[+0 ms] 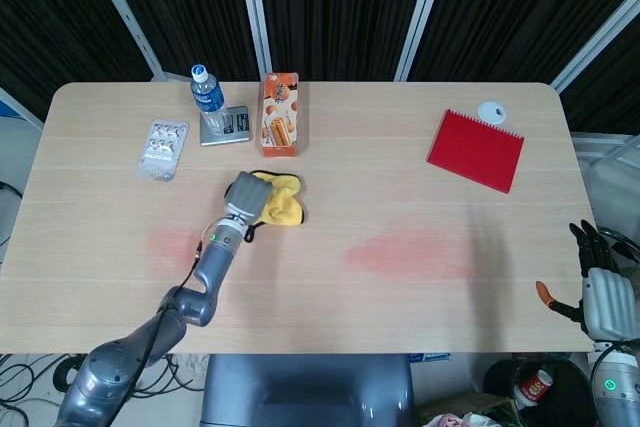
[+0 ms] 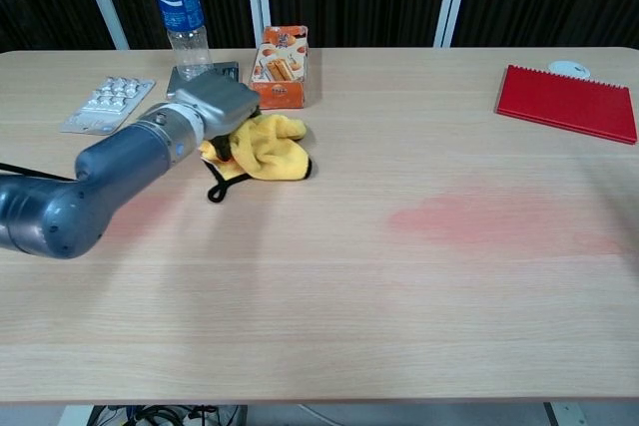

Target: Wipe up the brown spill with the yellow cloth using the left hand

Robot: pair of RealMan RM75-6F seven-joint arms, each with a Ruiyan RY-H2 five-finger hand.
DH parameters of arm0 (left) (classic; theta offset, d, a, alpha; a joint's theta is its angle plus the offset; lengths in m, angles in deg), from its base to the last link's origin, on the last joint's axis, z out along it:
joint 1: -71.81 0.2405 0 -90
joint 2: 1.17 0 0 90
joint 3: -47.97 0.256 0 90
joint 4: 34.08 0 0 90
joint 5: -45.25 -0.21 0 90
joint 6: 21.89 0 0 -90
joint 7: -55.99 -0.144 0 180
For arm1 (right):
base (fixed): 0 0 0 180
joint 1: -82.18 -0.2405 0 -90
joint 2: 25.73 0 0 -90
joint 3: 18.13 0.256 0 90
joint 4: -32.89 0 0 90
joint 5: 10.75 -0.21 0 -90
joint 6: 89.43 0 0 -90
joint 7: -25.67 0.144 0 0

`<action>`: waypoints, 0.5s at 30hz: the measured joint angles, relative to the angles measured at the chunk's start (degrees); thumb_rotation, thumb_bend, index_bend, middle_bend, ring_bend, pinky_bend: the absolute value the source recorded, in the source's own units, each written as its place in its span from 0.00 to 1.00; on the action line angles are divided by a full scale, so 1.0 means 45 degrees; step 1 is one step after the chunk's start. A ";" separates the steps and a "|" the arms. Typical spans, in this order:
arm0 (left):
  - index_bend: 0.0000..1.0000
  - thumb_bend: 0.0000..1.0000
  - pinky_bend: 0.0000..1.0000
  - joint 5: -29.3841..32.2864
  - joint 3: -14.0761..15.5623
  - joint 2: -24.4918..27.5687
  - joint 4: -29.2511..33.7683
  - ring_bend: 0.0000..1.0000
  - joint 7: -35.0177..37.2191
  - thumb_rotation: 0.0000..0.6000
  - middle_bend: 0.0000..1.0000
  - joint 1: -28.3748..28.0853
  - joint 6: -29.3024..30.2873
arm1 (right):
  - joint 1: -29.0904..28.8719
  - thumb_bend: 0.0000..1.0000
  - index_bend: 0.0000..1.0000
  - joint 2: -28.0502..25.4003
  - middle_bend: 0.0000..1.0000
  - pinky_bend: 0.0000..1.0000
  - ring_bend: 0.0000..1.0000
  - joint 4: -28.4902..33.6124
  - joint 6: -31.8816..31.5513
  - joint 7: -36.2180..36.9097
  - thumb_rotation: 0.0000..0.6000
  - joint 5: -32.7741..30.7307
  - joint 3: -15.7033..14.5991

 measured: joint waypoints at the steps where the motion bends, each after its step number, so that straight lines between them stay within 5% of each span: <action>1: 0.71 0.52 0.74 0.0050 0.0007 0.0211 -0.0046 0.64 -0.0034 1.00 0.73 0.0195 -0.0038 | -0.0002 0.19 0.01 0.0003 0.00 0.19 0.00 0.0000 -0.0003 -0.0010 1.00 0.0005 0.0001; 15: 0.71 0.52 0.74 0.0064 0.0331 0.3342 0.2389 0.64 0.0623 1.00 0.73 0.2376 0.0719 | -0.0011 0.19 0.01 0.0056 0.00 0.19 0.00 0.0033 -0.0056 -0.0176 1.00 0.0109 -0.0045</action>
